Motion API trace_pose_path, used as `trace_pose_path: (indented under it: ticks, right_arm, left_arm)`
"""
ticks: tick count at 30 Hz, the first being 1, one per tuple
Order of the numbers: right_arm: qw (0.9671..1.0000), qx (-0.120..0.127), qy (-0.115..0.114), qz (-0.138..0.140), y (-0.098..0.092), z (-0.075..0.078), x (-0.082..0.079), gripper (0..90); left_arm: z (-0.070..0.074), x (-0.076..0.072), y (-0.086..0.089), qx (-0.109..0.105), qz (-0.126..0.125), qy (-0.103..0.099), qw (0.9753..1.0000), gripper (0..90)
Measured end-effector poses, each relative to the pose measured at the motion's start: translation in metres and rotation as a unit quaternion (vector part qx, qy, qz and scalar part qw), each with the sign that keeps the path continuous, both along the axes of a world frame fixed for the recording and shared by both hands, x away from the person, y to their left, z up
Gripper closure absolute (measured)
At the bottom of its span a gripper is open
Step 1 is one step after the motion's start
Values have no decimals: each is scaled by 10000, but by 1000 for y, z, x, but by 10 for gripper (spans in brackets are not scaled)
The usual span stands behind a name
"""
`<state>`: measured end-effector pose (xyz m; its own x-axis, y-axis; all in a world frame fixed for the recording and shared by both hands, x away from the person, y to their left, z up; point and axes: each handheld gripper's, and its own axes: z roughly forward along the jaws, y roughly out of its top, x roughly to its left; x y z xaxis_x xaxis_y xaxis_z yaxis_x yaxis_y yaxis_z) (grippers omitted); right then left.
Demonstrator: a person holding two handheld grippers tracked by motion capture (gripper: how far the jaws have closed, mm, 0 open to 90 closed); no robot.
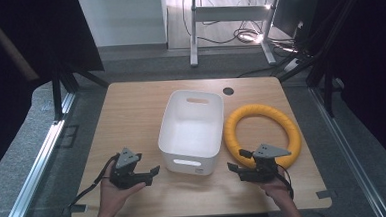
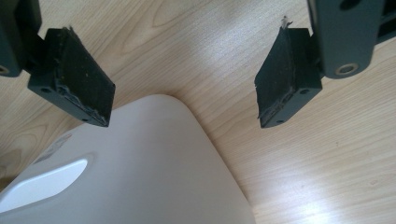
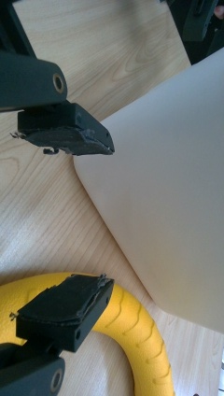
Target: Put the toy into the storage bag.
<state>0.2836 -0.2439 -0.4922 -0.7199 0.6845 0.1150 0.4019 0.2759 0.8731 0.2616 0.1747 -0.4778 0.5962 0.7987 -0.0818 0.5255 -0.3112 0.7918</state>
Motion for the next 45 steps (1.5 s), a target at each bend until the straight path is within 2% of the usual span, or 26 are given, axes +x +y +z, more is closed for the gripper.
trace_pose_path:
  ticks: [5, 11, 13, 14, 16, 19, 21, 26, 30, 35, 39, 44, 45]
  right_arm:
    - [10000, -59, 9, -26, -1, -2, 0, 294]
    - [9999, -122, -36, 2, -2, 1, -5, 290]
    - [9999, -161, -16, -5, -3, 0, -5, 291]
    - [9998, -179, 12, -27, -4, 0, -6, 294]
    - [9999, -75, 110, -51, -4, -2, -6, 301]
    - [9998, -94, 154, -6, -1, -4, -6, 300]
    - [9995, -283, 159, 27, 2, -5, -8, 299]
    - [9993, -326, 190, -35, 1, -5, -7, 300]
    - [9994, -282, 166, -140, -5, 0, -6, 302]
    - [9995, -248, 119, -121, -8, 10, -3, 305]
    - [9985, -517, 154, -90, -12, 25, 8, 303]
    - [9958, -849, 334, -51, -15, 30, 22, 302]
    - [9958, -849, 334, -51, -15, 30, 22, 302]
  left_arm:
    - [-1, 1, -1, 23, -13, 17, 10000, 199]
    - [0, 3, 0, -49, -23, 40, 10000, 199]
    - [0, 3, 0, -80, -15, 45, 10000, 201]
    - [1, 4, -1, -187, -48, 67, 9998, 201]
    - [1, 5, -1, -198, -65, 71, 9998, 201]
    - [1, 5, 0, -111, -27, 62, 9999, 202]
    - [1, 6, 1, -75, -32, 49, 10000, 202]
    - [0, 7, 0, -30, -57, 59, 10000, 204]
    - [2, 6, 2, -77, -48, 43, 9999, 206]
    - [3, 6, 3, -82, -41, 43, 9999, 207]
    - [2, 7, 2, -65, -45, 53, 10000, 208]
    - [1, 8, 1, -35, -52, 62, 10000, 208]
    - [1, 8, 1, -35, -52, 62, 10000, 209]
